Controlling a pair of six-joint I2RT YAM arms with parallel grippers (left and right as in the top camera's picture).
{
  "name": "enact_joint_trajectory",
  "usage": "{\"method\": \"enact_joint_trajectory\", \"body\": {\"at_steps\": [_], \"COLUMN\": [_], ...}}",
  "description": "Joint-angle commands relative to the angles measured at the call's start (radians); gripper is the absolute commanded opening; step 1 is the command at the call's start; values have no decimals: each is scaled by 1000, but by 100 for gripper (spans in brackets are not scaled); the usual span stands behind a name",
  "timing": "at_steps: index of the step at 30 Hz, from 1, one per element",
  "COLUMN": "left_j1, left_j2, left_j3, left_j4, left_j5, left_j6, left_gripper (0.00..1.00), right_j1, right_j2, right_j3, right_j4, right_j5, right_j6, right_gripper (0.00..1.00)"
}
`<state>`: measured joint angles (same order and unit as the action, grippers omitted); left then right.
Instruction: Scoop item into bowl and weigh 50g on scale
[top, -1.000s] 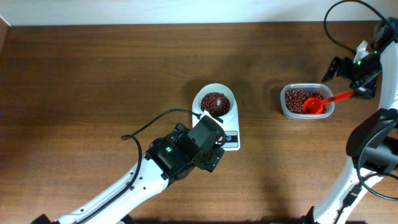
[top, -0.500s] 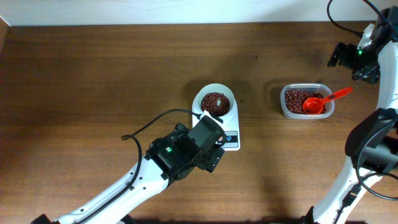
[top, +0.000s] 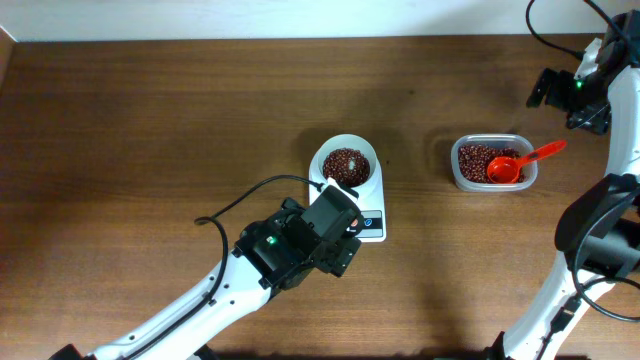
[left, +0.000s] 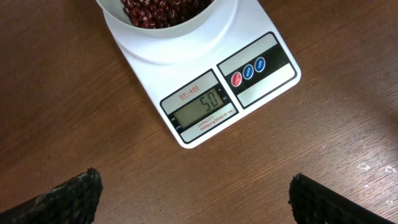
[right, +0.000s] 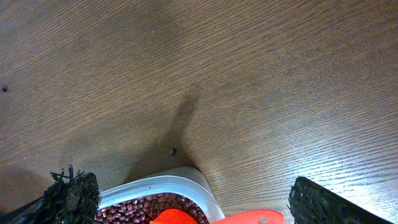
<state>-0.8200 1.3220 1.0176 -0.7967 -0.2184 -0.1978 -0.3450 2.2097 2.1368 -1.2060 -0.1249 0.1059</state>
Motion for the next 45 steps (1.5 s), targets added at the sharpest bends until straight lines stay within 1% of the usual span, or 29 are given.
{"method": "enact_joint_trajectory", "body": {"at_steps": [1,4,5,7,8,10,11,12,13,14,15,16,17,19,20,21,22,23,24,25,26,27,28,29,45], "left_j1": [-2,-2,-2,13,51,204,312,383,423,443,473,495,523,546,546,546,546,549,557,584,617,670,697,715,723], "left_j2": [-15,-33,-65,-212,-295,-485,-610,-705,-788,-853,-972,-1061,-1155,-1246,-1301,-1318,-1317,-1317,-1317,-1317,-1317,-1317,-1314,-1316,-1315], "left_j3": [16,15,15,15,14,0,-23,-53,-93,-130,-222,-319,-455,-653,-801,-883,-1007,-1003,-1009,-1009,-1009,-1009,-1009,-1009,-1009], "left_j4": [-2,-6,-6,21,33,94,132,154,160,162,190,262,405,664,881,1006,1221,1173,1148,1069,975,781,734,731,732], "left_j5": [-10,-11,-27,-100,-100,-46,-5,18,21,21,21,21,40,49,45,42,31,8,10,9,9,1,4,16,16], "left_j6": [13,13,13,13,12,-29,-113,-179,-219,-234,-236,-236,-236,-235,-235,-232,-227,-222,-172,-164,-164,-164,-102,-38,-39], "left_gripper": [99,99,99,99,99,99,99,99,99,99,99,99,99,99,99,99,99,99,99,99,99,99,99,99,99], "right_j1": [5,5,5,5,5,5,5,5,5,5,5,5,5,5,5,5,5,5,5,5,5,5,5,5,7], "right_j2": [-11,-11,-11,-11,-11,-11,-11,-11,-11,-11,-11,-11,-11,-11,-11,-11,-11,-11,-11,-11,-11,-11,-11,-11,3], "right_j3": [15,15,15,15,15,15,15,15,15,15,15,15,15,15,15,15,15,15,15,15,15,15,15,15,15], "right_j4": [-1,-1,-1,-1,-1,-1,-1,-1,-1,-1,-1,-1,-1,-1,-1,-1,-1,-1,-1,-1,-1,-1,-1,-1,-1], "right_j5": [-13,-13,-13,-13,-13,-13,-13,-13,-13,-13,-13,-13,-13,-13,-13,-13,-13,-13,-13,-13,-13,-13,-13,-13,-13], "right_j6": [7,7,7,7,7,7,7,7,7,7,7,7,7,7,7,7,7,7,7,7,7,7,7,7,7], "right_gripper": [99,99,99,99,99,99,99,99,99,99,99,99,99,99,99,99,99,99,99,99,99,99,99,99,99]}}
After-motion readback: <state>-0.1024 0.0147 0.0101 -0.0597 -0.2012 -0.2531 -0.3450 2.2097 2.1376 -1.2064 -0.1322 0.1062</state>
